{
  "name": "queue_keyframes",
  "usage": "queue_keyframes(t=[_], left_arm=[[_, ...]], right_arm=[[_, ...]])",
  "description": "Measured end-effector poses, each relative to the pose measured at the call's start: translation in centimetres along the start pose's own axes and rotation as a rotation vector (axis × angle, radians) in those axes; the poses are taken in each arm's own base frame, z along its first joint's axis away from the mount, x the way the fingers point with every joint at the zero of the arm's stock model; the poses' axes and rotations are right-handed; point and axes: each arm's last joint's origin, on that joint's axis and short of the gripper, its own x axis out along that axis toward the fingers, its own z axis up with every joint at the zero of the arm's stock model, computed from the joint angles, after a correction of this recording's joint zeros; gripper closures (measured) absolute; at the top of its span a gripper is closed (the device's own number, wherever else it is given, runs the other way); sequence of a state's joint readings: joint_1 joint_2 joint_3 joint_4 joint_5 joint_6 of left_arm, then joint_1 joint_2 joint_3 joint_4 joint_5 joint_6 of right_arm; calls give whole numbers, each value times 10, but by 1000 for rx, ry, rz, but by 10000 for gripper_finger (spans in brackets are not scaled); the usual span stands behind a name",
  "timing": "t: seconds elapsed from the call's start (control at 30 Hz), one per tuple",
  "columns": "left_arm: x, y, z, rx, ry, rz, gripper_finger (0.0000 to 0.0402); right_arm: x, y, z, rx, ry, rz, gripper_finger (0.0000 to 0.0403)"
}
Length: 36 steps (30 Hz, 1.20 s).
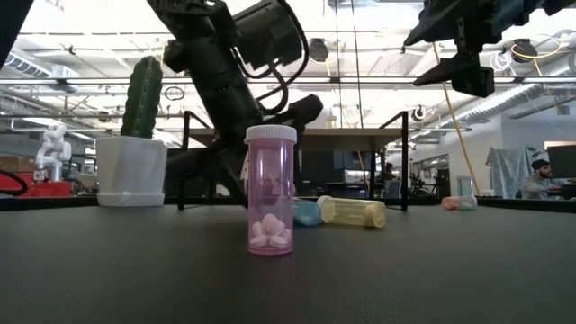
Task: Pick and place medicine bottles onto shelf by color
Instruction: Put the bottom blue pill bottle aligned with the other blue pill bottle on the shelf
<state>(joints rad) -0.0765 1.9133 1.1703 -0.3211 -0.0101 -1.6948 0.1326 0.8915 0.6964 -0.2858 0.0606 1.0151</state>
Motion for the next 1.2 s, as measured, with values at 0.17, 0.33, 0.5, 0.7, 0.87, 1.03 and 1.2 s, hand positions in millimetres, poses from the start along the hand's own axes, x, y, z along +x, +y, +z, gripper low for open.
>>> queue_keyframes(t=[0.17,0.33,0.5,0.7,0.87,1.03,1.2], left_arm=[[0,-2,-8,-18,34,-24,152],[2,-2,-18,-27,62,-39,155],[15,3,-22,-81,81,0,156],[23,6,-20,-159,72,19,156],[20,4,-9,-193,77,16,156],[20,7,0,-223,108,78,165],[20,10,7,-241,142,124,220]], right_arm=[[0,2,-2,-9,37,28,156],[-1,4,-7,-29,59,36,156],[-1,6,-10,-38,69,46,156],[-2,8,-11,-40,71,68,156],[-2,12,-14,-51,79,89,156],[-3,13,-17,-57,92,97,156],[-4,15,-20,-61,106,106,156]])
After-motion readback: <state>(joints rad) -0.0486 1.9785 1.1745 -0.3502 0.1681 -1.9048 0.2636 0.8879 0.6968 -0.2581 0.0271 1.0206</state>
